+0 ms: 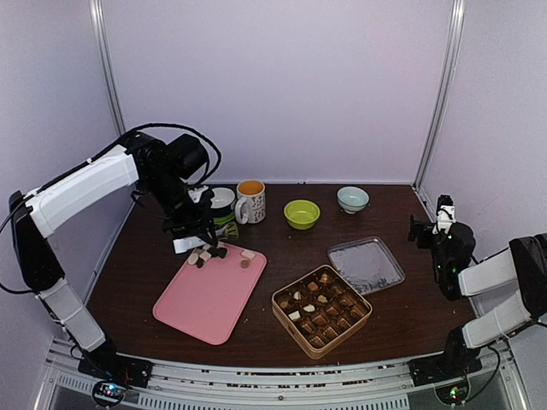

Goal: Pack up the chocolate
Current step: Pick up the fake chocolate from the plate, then place the fake chocolate in the empty pocket of the box.

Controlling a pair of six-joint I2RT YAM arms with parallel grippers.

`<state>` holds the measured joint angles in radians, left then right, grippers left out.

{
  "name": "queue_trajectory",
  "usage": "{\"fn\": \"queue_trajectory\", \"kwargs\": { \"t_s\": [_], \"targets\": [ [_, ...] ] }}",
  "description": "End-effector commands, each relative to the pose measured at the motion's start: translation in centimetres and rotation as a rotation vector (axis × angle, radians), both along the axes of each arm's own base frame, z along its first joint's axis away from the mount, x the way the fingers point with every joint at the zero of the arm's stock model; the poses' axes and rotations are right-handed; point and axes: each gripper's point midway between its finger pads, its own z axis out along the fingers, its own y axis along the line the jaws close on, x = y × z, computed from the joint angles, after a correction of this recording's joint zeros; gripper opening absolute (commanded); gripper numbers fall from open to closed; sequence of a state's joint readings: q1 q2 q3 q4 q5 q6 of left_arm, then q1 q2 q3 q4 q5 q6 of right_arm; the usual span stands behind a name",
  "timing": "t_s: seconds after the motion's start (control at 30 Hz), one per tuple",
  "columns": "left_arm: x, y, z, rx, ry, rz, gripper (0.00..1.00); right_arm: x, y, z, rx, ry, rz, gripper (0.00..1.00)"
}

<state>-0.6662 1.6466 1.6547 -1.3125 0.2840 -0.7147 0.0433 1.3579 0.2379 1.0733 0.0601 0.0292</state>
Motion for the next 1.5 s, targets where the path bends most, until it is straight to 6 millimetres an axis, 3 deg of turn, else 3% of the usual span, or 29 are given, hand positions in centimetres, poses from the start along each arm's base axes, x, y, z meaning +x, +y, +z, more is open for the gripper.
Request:
{"fn": "queue_trajectory", "kwargs": {
  "t_s": [0.0,0.27,0.53,0.67,0.87,1.13,1.27,1.47],
  "targets": [
    [-1.3,1.7,0.7,0.005,-0.078,-0.09,0.3,0.3,0.0,0.8,-0.001,-0.027,0.0,1.0],
    [-1.2,2.3,-2.9,-0.036,-0.298,-0.234,0.29,0.3,-0.1,0.9,-0.001,-0.027,-0.002,1.0],
    [-2.8,2.2,0.3,-0.175,-0.468,-0.237,0.29,0.3,-0.1,0.9,-0.001,-0.027,-0.001,1.0],
    [-4.1,1.8,0.4,-0.228,-0.466,-0.235,0.3,0.3,-0.1,0.9,-0.001,-0.028,-0.001,1.0],
    [-7.0,-0.5,-0.2,-0.247,-0.441,-0.314,0.29,0.3,-0.1,0.8,0.0,-0.026,-0.001,1.0],
    [-11.0,-4.0,1.8,-0.356,-0.486,-0.423,0.29,0.3,0.0,0.9,-0.001,-0.027,-0.001,1.0],
    [-12.0,-5.0,1.9,-0.399,-0.495,-0.453,0.29,0.3,-0.1,0.8,0.0,-0.026,-0.002,1.0],
    [-13.6,-8.5,2.2,-0.452,-0.505,-0.55,0.29,0.3,-0.1,0.9,-0.001,-0.028,-0.003,1.0]
  ]
}}
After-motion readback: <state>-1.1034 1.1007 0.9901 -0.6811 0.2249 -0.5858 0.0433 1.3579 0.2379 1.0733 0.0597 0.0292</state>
